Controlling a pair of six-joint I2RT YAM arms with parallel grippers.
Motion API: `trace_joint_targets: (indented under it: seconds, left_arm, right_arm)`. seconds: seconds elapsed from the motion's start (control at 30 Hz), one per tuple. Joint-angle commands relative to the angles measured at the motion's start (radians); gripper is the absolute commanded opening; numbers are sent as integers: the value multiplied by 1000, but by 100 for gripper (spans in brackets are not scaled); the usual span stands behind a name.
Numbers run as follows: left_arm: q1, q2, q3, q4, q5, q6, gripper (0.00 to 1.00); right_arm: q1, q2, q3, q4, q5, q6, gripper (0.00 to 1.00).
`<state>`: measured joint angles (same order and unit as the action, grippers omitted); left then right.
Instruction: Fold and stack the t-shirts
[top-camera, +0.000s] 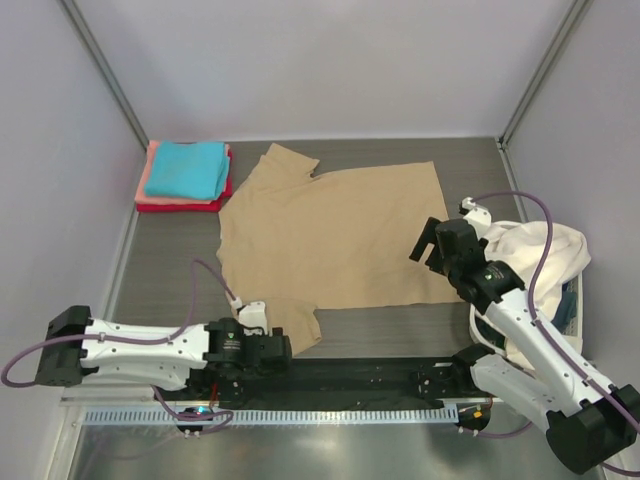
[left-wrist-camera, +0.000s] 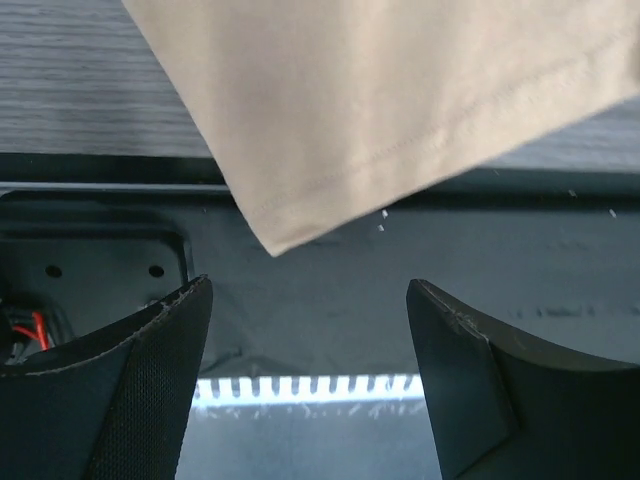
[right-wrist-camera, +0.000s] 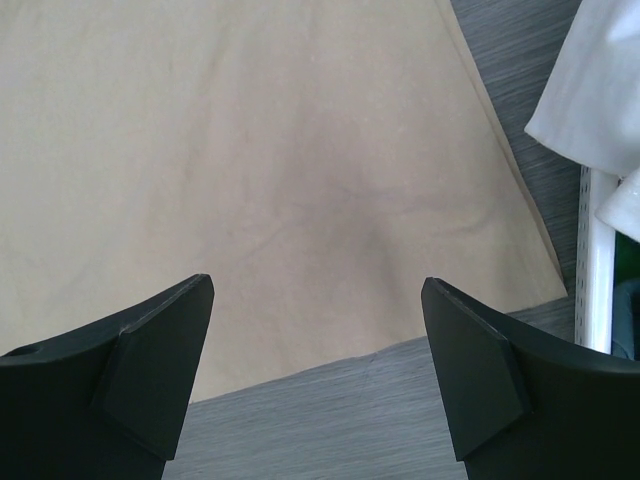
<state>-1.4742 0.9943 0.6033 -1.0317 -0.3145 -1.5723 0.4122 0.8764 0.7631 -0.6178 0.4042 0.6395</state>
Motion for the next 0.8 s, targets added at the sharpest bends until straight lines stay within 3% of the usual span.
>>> trace_joint_targets:
  seconds: [0.0,0.23,0.37,0.47,0.5,0.6,0.7,0.77]
  left_arm:
    - [-6,32,-20,65,-81,-103,80]
    - [-5,-55,-201,231,-172,-170,70]
    - [17,-63,-229,257,-193,-152,67]
    - [28,-46,-243,327,-193,-121,54]
    - [29,-46,-247,355,-199,-118,37]
    - [29,-49,-226,311,-239,-118,9]
    - [37,-72,-189,215,-296,-104,0]
    - [61,-121,-186,188,-310,-85,0]
  right_arm:
    - [4,-17,15,-5,-1,12,91]
    - [4,-28,22,-7,-4,-6,91]
    - [2,-11,28,-5,4,-14,91]
    - [2,10,21,-23,68,-6,90]
    - [2,21,18,-34,88,0,88]
    - [-12,117,10,-91,117,35,87]
    - [-51,163,-2,-100,50,95,88]
    - [-97,206,-18,-102,7,123,89]
